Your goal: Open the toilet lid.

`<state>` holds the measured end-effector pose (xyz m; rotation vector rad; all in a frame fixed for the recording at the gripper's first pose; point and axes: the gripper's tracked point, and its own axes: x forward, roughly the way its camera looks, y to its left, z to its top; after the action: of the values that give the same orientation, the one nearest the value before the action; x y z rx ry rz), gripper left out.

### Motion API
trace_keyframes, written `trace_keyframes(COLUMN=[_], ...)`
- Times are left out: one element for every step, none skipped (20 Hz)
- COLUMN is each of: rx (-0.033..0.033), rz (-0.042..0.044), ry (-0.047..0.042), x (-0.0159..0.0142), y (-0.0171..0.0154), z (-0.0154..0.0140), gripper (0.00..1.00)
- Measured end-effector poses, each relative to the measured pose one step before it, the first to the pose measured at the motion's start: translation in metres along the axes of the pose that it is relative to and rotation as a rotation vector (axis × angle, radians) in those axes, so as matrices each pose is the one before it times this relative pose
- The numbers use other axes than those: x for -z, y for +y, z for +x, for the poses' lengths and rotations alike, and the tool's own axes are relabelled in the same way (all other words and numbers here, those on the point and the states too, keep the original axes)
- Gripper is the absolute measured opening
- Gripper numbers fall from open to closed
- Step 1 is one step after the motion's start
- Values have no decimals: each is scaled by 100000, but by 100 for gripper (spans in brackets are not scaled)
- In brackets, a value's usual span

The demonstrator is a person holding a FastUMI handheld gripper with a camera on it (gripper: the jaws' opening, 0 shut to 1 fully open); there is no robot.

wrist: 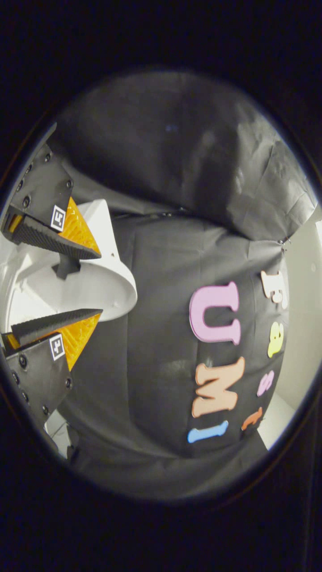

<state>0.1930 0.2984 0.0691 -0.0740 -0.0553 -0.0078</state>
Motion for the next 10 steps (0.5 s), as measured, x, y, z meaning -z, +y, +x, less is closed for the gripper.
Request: trace_keyframes(rx=[1845,844,-393,-2252,-3116,-2269,-1045,626,1966,2840], rz=[-420,-352,-98,593,714,835,1110,931,195,116], ry=[-923,-490,643,1210,1240,554,771,1761,997,598], x=[-338,-80,180,465,448,207,344,715,456,334], y=[-1855,-1732,-1591,-1311,-1169,-1185,-1533,-1908,-1868,-2089], z=[-581,-339,-297,-483,-519,-707,-534,-798,-646,-670], gripper=[68,68,69,69,69,69,69,68,68,67])
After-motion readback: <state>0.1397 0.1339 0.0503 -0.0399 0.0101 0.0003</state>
